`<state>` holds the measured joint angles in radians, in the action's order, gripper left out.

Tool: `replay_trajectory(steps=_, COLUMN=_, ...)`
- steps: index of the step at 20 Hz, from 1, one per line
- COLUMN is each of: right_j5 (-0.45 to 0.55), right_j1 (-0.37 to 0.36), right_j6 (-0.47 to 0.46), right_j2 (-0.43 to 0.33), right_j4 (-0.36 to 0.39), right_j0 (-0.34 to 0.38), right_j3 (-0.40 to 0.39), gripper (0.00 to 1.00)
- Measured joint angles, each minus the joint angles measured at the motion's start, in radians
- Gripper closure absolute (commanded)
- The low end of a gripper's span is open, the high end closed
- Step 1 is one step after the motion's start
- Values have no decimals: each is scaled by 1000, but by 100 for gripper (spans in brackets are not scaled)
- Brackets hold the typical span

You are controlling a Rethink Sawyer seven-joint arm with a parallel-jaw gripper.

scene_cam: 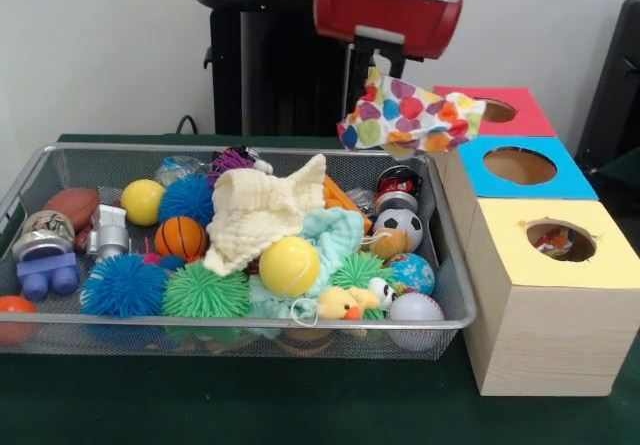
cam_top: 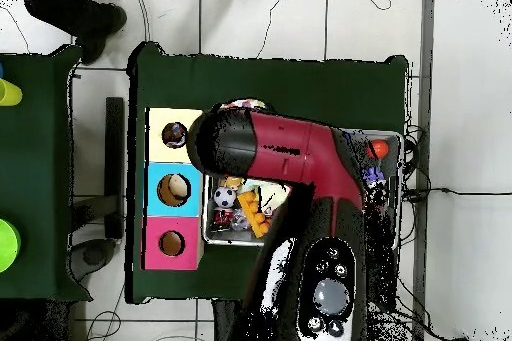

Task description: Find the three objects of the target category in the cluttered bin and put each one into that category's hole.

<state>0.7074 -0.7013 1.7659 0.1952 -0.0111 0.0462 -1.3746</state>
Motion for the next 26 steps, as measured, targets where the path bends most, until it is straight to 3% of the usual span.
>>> replay_trajectory(steps=13, right_j5=0, right_j1=173, right_j6=187, right_j2=41, right_j4=-118, right_j0=-64, right_j3=220, gripper=100)
replay_trajectory(steps=26, right_j5=0, right_j1=290, right_j6=301, right_j2=90, right_j4=-198, right_j0=-141, right_j3=289, gripper=100)
